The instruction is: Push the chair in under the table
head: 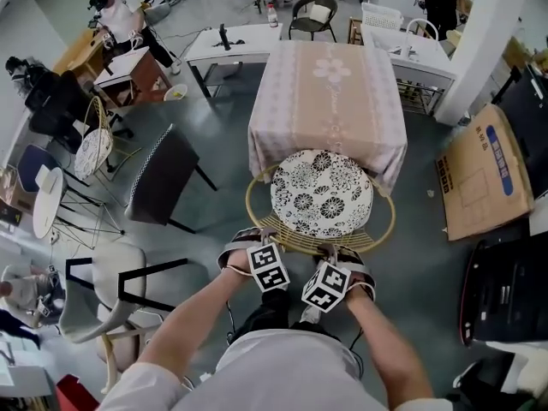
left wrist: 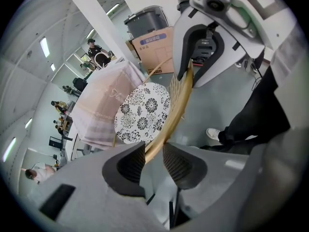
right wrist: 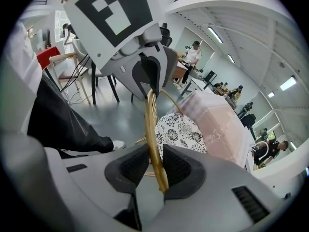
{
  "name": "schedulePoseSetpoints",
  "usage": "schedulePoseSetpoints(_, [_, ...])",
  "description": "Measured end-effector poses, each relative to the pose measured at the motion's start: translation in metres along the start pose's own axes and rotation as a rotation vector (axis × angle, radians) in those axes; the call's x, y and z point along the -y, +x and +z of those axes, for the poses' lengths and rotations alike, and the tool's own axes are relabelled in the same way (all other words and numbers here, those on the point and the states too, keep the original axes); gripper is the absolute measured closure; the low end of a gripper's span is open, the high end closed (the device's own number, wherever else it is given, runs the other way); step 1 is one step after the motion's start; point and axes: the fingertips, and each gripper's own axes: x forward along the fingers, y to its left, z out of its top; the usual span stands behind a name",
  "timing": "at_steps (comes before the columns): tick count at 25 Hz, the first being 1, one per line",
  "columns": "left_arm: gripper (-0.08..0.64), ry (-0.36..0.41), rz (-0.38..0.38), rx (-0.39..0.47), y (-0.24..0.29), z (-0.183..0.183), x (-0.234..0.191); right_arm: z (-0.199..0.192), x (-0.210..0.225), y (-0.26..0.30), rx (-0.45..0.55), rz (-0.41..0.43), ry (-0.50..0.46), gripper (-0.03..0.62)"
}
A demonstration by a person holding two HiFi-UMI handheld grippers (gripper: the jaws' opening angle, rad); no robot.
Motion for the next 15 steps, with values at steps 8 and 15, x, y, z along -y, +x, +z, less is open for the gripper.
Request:
schedulePoseSetpoints(8, [0.449, 0.036, -0.007, 0.031, 0.017, 0.005, -0.046, 0.014, 0.039, 0.022, -0.031, -0.024, 0.039, 0.514])
schedulePoseSetpoints(15, [0.448, 0.048, -0.006, 0.048, 0.03, 0.009, -0.078, 0.023, 0.066, 0.037, -0.055, -0.029, 0.05, 0.514])
